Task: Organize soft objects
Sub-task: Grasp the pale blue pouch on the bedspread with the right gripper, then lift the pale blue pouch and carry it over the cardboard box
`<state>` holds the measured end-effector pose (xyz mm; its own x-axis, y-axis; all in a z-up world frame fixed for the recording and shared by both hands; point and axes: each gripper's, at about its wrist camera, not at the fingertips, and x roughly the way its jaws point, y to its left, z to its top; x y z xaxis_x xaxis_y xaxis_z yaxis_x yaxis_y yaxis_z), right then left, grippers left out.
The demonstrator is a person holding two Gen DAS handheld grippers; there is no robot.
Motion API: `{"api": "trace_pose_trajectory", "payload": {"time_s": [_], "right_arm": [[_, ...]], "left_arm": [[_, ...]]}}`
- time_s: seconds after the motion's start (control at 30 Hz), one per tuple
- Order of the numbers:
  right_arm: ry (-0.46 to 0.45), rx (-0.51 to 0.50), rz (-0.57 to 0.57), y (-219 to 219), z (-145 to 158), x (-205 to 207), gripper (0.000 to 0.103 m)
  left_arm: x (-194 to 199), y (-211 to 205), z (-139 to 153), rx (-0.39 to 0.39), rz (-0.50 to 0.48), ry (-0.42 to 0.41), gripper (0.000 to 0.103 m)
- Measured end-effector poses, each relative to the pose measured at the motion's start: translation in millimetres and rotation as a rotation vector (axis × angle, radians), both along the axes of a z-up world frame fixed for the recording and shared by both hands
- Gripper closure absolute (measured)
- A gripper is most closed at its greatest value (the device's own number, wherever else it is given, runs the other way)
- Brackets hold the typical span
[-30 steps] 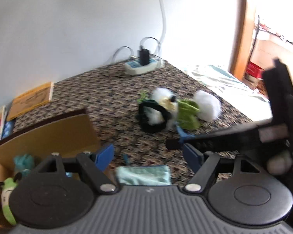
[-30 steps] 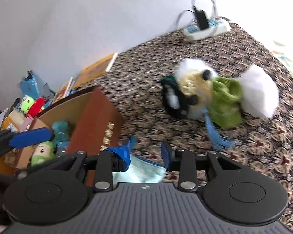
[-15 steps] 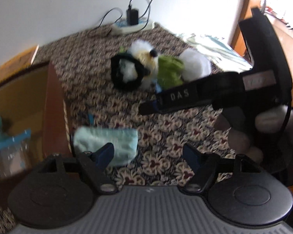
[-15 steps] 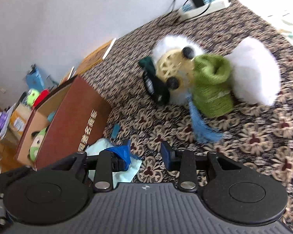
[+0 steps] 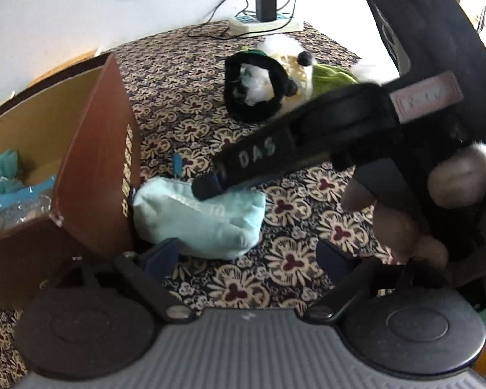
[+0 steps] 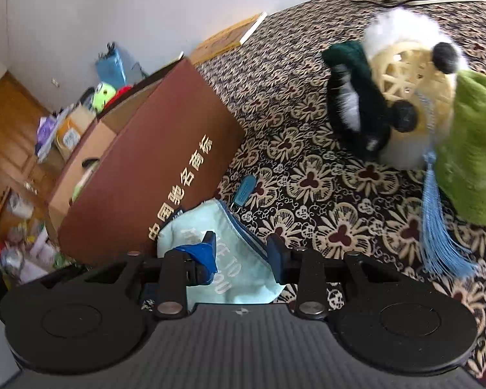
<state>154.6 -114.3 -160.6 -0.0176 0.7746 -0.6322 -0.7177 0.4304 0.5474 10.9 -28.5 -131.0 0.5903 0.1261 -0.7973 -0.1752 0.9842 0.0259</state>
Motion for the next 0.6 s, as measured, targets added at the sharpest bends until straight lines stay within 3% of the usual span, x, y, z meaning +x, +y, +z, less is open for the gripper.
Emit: {"api": "trace_pose_trajectory", "payload": {"time_s": [0.2,0.27,0.3,0.33,0.5,0.6], "right_arm": [[0.002,0.007,0.071,-2.2,-1.0,3.6,0.089],[-0.005,0.002,0.113,-4.4,-1.2,0.6,0.092],[-0.018,0.000,0.128,-5.9,-0.9,-1.9,0.093],[-0.027,-0.003,0.143,-7.5,-0.1,-3.3,0.094],[-0.002,-0.004,0.156,-25.1,-2.4,-6.0,0.099],[0.046,-0.002,0.134,-38.9,-4.7,-4.3,0.100]], "left_arm": [[7.9,1.5,-5.7,-0.050,0.001,0.011,0.003],[9.4,-5.5,-6.0,-0.032,-0.027,0.012,0.010],[10.8,-9.7,-6.6,-0.014,-0.043,0.018,0.023],[12.2,-11.9,-7.6,-0.001,-0.052,0.024,0.027],[6.5,-5.0,-5.4,-0.059,-0.065,0.012,0.027],[-2.9,-1.8,-3.1,-0.063,-0.056,-0.012,0.015]]}}
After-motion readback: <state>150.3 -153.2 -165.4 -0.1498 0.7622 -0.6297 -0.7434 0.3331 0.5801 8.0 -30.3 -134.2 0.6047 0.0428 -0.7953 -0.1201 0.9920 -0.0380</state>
